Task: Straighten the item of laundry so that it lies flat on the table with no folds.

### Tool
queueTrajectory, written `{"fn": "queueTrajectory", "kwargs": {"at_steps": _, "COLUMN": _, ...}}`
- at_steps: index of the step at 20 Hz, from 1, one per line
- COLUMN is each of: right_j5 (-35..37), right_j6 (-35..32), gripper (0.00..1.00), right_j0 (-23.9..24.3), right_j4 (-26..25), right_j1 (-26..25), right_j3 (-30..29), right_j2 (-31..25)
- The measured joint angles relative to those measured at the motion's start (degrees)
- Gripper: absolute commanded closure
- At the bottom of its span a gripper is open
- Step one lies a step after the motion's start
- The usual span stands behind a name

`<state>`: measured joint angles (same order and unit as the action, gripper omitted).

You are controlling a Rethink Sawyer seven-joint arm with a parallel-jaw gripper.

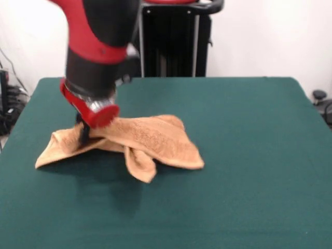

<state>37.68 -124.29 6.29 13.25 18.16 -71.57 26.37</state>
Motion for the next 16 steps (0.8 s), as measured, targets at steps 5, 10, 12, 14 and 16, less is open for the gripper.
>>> {"fn": "queueTrajectory", "kwargs": {"at_steps": 5, "right_j5": 4.92, "right_j6": 0.00, "gripper": 1.00, "right_j0": 1.50, "right_j4": -0.13, "right_j1": 5.55, "right_j3": -0.12, "right_j2": 0.01}}
{"fn": "queueTrajectory", "kwargs": {"at_steps": 10, "right_j5": 5.91, "right_j6": 0.00, "gripper": 1.00, "right_j0": 3.30, "right_j4": -0.57, "right_j1": 9.64, "right_j3": -0.13, "right_j2": -0.12}}
{"fn": "queueTrajectory", "kwargs": {"at_steps": 12, "right_j5": 5.91, "right_j6": 0.00, "gripper": 1.00, "right_j0": 4.05, "right_j4": -0.70, "right_j1": 10.79, "right_j3": -0.15, "right_j2": -0.22}}
{"fn": "queueTrajectory", "kwargs": {"at_steps": 14, "right_j5": 5.91, "right_j6": 0.00, "gripper": 1.00, "right_j0": 4.72, "right_j4": -1.01, "right_j1": 12.01, "right_j3": -0.20, "right_j2": -0.41}}
{"fn": "queueTrajectory", "kwargs": {"at_steps": 16, "right_j5": 5.91, "right_j6": 0.00, "gripper": 1.00, "right_j0": 4.98, "right_j4": -1.22, "right_j1": 12.50, "right_j3": -0.22, "right_j2": -0.56}}
